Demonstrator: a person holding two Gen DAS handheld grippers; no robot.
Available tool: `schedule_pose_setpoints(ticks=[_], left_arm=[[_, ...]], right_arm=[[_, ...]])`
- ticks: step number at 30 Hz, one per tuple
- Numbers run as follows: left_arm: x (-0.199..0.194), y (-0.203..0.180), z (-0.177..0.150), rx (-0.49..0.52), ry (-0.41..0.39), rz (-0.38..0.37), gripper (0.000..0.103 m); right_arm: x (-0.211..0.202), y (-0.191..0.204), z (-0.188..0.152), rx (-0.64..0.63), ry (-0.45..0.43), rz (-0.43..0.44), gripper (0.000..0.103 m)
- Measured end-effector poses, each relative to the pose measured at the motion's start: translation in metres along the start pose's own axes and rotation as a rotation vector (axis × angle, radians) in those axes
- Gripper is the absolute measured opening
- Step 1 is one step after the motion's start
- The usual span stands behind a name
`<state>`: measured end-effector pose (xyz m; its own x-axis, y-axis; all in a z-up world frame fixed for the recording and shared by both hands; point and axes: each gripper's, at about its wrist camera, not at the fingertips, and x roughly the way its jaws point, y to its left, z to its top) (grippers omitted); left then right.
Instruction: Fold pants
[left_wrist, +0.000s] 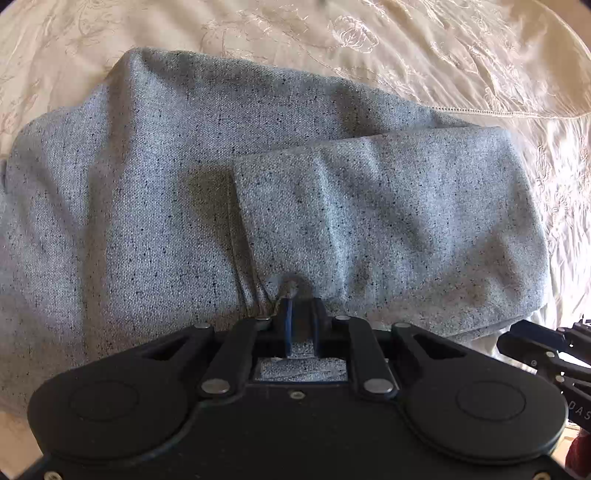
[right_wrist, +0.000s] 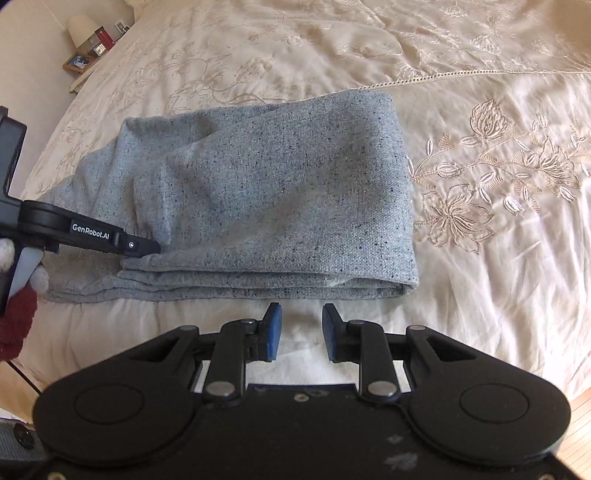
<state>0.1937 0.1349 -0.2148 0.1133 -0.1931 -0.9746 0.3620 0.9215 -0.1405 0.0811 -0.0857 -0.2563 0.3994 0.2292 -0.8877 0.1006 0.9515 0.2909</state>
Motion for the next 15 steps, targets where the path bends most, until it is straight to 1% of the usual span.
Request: schedule_pose_setpoints(ticks=[1,2,3,5,6,7,8,11,12,13,15], left_arm=[[0.001,-0.003,0.0,0.015,0.0,0.013,0.022],[0.002,-0.006,0.0,0.03,0.0,0.025,0.022],[0.003,-0.009,0.0,0.046,0.0,0.035,0.022],[0.004,-0.012,0.0,0.057,0.001,0.042,0.022],[0.005,-0.012,0.0,0.056,0.004,0.043,0.022],[0.005,-0.012,0.001,0.054,0.007,0.043,0.022],[0.005,-0.015,0.001,0.051,0.01,0.043,0.022],[0.003,-0.015,0.003,0.044,0.017,0.043,0.022],[0.002,-0.016,0.003,0.041,0.018,0.043,0.022],[0.003,-0.015,0.004,0.039,0.018,0.044,0.022],[0.002,-0.016,0.004,0.042,0.018,0.047,0.022]], right_arm=[[0.001,0.002,0.002,-0.022,-0.013,-0.003,0.025],[0.002,0.003,0.005,-0.05,-0.036,-0.044,0.022],[0.002,0.004,0.007,-0.081,-0.069,-0.129,0.018],[0.004,-0.002,0.01,-0.089,-0.097,-0.303,0.016],[0.003,-0.011,0.011,-0.056,-0.096,-0.3,0.006],[0.002,-0.017,0.012,-0.021,-0.088,-0.285,0.001],[0.0,-0.022,0.01,-0.007,-0.082,-0.267,0.001],[-0.007,-0.01,0.002,-0.101,-0.089,-0.291,0.002],[-0.01,-0.005,-0.001,-0.124,-0.094,-0.304,0.007],[-0.013,-0.003,-0.002,-0.131,-0.104,-0.309,0.011],[-0.029,-0.007,-0.004,-0.096,-0.161,-0.284,0.011]])
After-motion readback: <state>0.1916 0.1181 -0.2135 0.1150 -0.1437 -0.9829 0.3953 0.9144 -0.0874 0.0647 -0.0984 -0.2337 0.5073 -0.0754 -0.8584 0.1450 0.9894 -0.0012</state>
